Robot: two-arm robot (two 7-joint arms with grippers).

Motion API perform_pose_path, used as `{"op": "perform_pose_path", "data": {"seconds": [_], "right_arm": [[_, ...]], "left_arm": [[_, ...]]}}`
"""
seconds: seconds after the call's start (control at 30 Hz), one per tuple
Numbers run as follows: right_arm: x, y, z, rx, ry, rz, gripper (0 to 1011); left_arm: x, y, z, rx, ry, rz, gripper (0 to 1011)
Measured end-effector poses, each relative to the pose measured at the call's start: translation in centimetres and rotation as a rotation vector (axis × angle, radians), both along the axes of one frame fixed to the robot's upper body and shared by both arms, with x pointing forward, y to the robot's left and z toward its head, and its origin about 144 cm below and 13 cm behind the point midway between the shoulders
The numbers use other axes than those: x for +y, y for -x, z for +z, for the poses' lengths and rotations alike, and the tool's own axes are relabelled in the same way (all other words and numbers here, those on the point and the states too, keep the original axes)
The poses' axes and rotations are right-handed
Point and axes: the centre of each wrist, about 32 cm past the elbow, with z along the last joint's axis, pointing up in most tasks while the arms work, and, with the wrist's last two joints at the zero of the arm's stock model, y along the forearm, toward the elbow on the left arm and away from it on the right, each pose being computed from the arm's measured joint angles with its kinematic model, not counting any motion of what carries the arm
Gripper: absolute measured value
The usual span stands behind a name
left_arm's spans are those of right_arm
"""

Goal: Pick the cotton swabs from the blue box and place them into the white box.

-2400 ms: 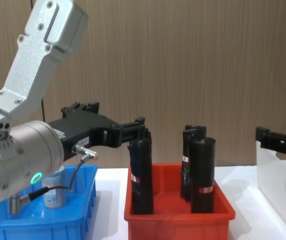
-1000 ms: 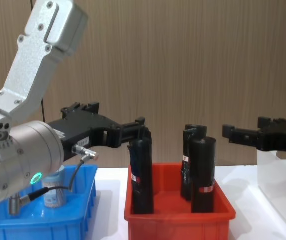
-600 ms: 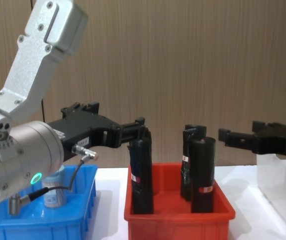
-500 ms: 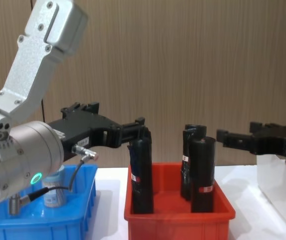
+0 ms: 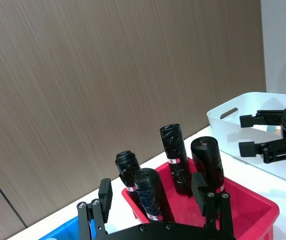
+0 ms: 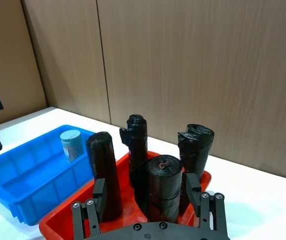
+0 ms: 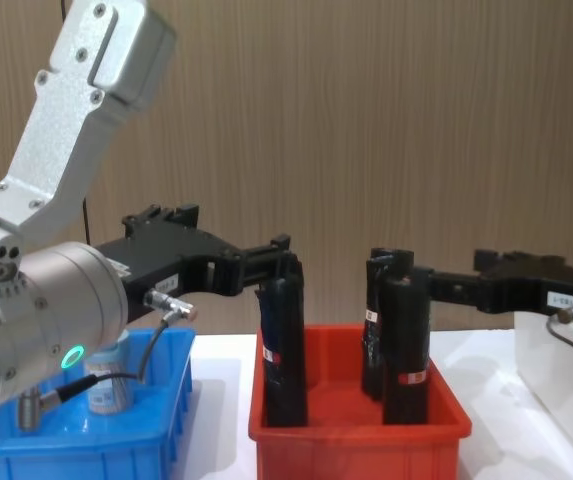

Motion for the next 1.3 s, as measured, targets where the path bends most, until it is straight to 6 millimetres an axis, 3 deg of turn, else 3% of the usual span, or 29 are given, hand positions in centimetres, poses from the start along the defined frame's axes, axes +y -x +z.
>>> {"op": "perform_pose_path", "data": {"seconds": [1.3], "right_arm": [[1.8,-5.4,-0.1,0.074,-0.031,0.036,1002]], "left_arm": [[0.0,0.0,0.0,0.0,0.0,0.0,1004]]}}
